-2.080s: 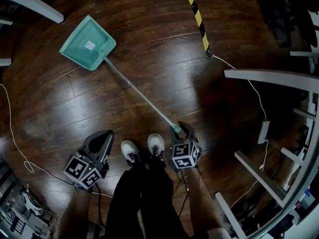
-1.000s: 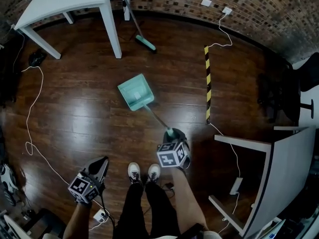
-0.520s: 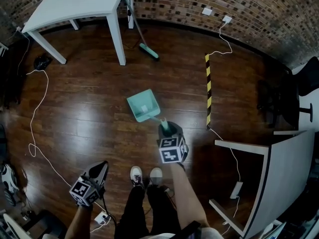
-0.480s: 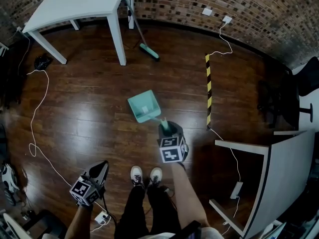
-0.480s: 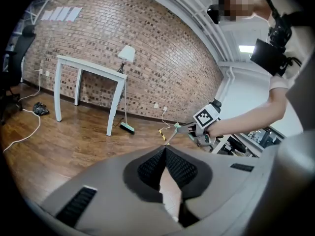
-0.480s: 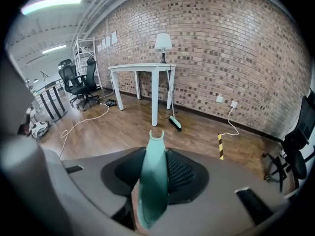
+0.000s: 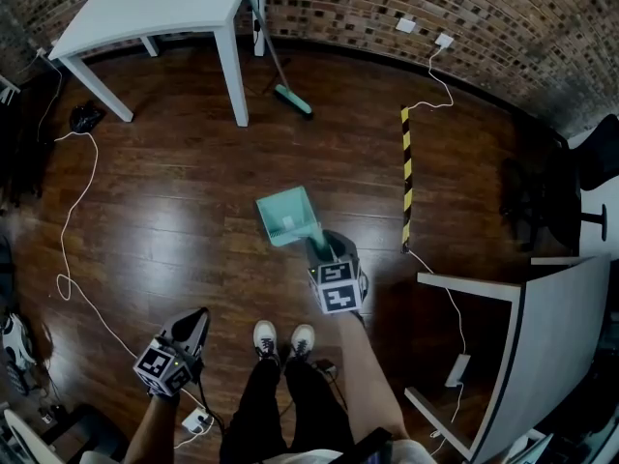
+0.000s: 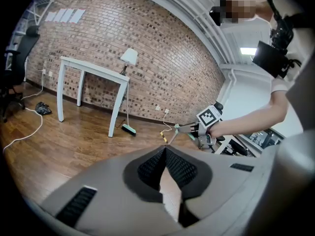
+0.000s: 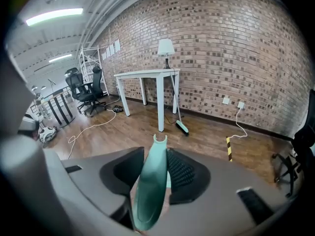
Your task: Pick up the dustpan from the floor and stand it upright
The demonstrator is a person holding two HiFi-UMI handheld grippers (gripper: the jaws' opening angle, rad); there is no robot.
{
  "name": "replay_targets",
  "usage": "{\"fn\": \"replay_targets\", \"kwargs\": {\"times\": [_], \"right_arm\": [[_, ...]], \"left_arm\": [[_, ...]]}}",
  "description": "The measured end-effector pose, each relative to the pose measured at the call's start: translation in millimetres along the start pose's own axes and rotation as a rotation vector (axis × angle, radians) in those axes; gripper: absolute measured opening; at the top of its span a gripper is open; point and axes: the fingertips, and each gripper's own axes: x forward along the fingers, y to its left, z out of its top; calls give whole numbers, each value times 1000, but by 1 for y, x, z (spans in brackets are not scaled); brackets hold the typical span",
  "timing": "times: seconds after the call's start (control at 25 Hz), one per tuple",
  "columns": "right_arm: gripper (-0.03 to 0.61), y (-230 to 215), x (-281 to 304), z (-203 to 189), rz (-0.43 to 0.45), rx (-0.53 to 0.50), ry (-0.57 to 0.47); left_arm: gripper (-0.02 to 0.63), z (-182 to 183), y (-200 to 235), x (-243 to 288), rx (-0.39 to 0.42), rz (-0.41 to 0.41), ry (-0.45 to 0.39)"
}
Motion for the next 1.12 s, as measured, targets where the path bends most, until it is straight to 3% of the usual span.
{"fn": "replay_targets", "kwargs": {"times": [0.2, 0.4, 0.6, 0.84, 1.12], "right_arm": [[166, 1, -7, 7, 25, -12, -17], [176, -16, -29, 1, -21, -2, -9], [175, -16, -53, 12, -40, -2, -33], [113, -18, -106, 41, -81, -16, -110], [12, -33, -211, 101, -155, -10, -302]], "left_arm": [[8, -4, 2, -1, -6, 2, 2], [8, -3, 7, 8, 3, 11, -37], [9, 16, 6, 22, 105, 31, -18], [9, 63, -28, 34, 224, -14, -43], [9, 143, -89, 17, 322, -80, -174]]}}
